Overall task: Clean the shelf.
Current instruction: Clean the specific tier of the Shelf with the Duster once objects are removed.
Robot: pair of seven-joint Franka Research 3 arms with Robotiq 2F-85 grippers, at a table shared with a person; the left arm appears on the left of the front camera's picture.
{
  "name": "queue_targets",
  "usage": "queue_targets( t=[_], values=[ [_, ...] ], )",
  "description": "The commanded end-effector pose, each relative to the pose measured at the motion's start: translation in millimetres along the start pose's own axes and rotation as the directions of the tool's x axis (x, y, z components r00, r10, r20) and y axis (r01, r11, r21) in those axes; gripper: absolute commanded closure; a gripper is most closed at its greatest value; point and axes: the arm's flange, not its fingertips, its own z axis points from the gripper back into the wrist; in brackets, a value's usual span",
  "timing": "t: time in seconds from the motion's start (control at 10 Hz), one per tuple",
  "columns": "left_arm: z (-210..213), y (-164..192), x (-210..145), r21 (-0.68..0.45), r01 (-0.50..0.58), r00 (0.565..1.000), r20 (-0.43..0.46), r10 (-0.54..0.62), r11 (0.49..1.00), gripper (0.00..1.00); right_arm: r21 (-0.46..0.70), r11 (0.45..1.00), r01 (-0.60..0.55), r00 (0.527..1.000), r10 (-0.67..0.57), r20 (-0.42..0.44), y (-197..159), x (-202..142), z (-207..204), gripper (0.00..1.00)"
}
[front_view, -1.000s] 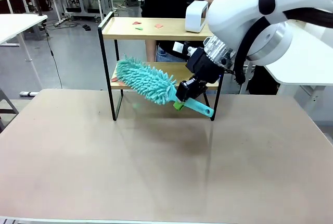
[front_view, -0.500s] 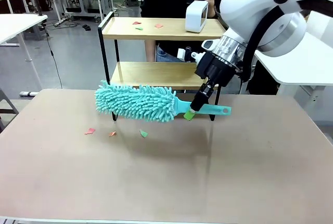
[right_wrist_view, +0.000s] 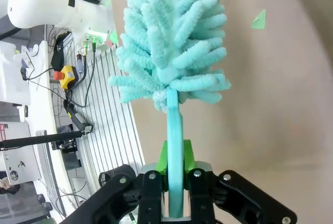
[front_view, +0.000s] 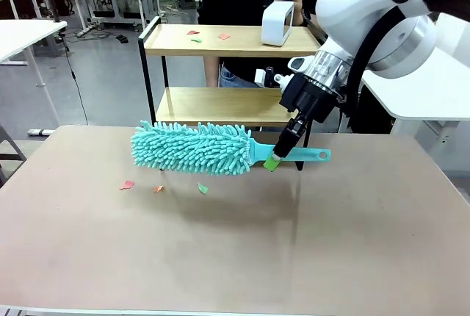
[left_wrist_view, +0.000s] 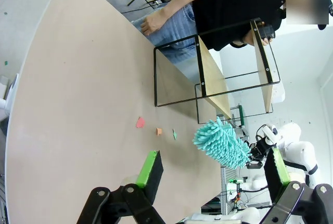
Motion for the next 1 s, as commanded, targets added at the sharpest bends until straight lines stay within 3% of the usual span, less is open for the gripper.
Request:
queue_targets(
  t=[0.0, 0.2, 0.6, 0.8, 0.9],
  values=[
    [-0.6, -2.5, -0.2, -0.014, 0.000, 1.000, 0.003, 0.000, 1.000, 0.00, 0.045, 0.999, -0.022, 1.000, 0.022, 0.003, 4.8, -3.1, 14.1, 0.89],
    [-0.6, -2.5, -0.2, -0.014, 0.000, 1.000, 0.003, 0.000, 1.000, 0.00, 0.085, 0.996, -0.033, 0.997, 0.026, 0.079, 36.0, -43.5, 51.8, 0.89],
    [-0.6, -2.5, -0.2, -0.014, 0.000, 1.000, 0.003, 0.000, 1.000, 0.00, 0.027, 0.994, 0.110, 0.987, -0.112, 0.119, 93.1, -149.2, 112.9, 0.89],
    [-0.6, -2.5, -0.2, -0.014, 0.000, 1.000, 0.003, 0.000, 1.000, 0.00, -0.013, 0.977, 0.214, 0.952, -0.205, 0.227, 96.4, -198.8, 135.9, 0.89],
    [-0.6, -2.5, -0.2, -0.014, 0.000, 1.000, 0.003, 0.000, 1.000, 0.00, -0.018, 0.952, 0.306, 0.911, -0.287, 0.295, 93.6, -226.9, 144.4, 0.89]
  ],
)
